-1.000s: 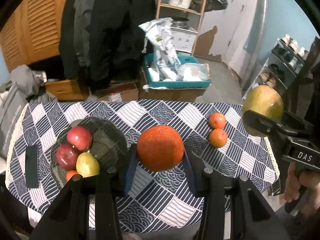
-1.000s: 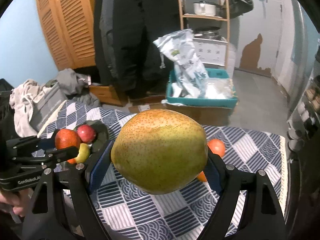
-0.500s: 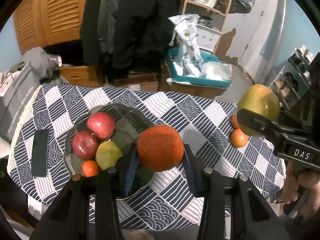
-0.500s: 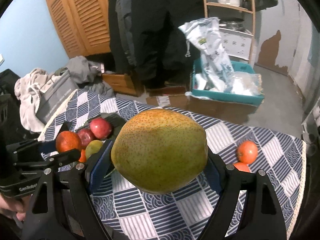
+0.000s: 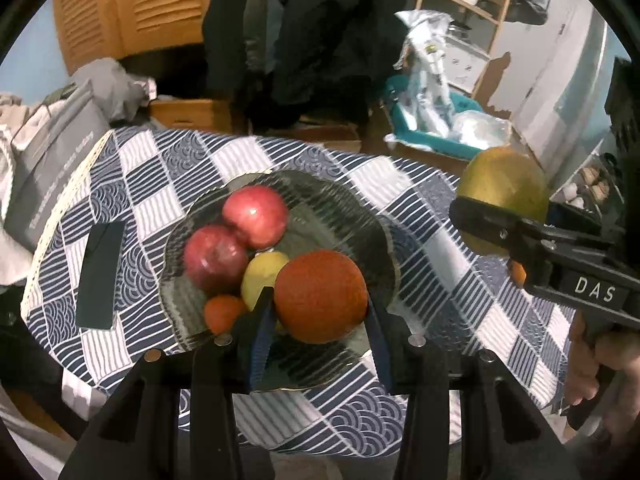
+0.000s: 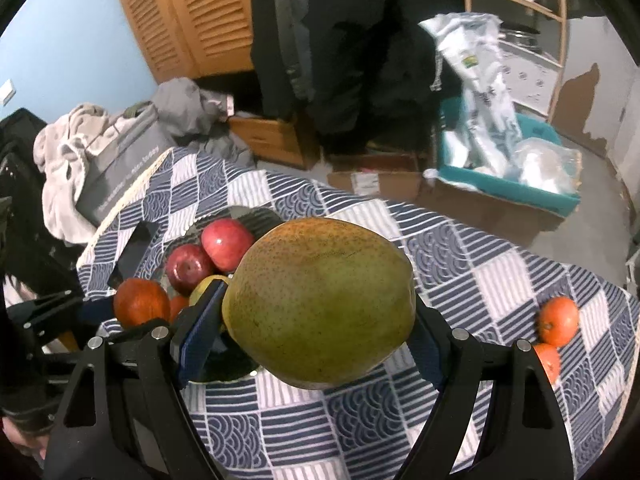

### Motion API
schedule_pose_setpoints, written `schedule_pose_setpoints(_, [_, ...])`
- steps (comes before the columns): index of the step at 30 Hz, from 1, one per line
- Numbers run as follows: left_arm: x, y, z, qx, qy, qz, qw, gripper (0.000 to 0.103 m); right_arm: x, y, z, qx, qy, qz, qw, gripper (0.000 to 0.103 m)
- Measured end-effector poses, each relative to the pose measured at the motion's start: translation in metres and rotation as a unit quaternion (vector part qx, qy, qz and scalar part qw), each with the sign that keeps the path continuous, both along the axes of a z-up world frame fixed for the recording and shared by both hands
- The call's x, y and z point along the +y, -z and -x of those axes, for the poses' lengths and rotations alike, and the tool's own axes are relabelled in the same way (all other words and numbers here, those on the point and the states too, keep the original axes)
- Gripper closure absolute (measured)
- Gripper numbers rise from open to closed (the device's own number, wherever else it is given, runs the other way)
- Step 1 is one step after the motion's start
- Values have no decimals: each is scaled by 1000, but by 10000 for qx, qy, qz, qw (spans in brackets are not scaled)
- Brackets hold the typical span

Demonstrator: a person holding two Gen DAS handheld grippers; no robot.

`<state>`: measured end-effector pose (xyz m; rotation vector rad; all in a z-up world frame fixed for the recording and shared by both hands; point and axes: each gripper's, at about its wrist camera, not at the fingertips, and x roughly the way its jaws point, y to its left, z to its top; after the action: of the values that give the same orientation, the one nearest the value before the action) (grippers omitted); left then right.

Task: Organize fruits
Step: 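Lower the orange into the bowl with the left tool while the right tool releases the mango, then withdraw both open tools from the bowl toward the last two oranges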

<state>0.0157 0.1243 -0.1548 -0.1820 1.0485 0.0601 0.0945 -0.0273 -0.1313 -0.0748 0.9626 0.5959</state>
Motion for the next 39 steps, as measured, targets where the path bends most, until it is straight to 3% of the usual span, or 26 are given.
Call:
schedule_pose_setpoints(15, [30,43,-1,502,-344,-1,9981,59,53,54,-8,446,-446,391,9972,20])
schedule_pose_setpoints(32, [33,60,-3,844,-439,7,9955,58,64,74,-9,770,-586,631,9933,20])
schedule_pose_setpoints(34, [35,61,-4,873,-476,-1,9950,54,63,74,-9,799,-578,566,9935,20])
schedule_pose_setpoints(37, [36,60,-3,837,-538,-44,9950,36,62,60,-10,658,-583,357,9955,21])
schedule_pose_setpoints(39, [36,58,-3,800,-540,-21,9953,36,63,52,-11,582,-569,351,9961,21])
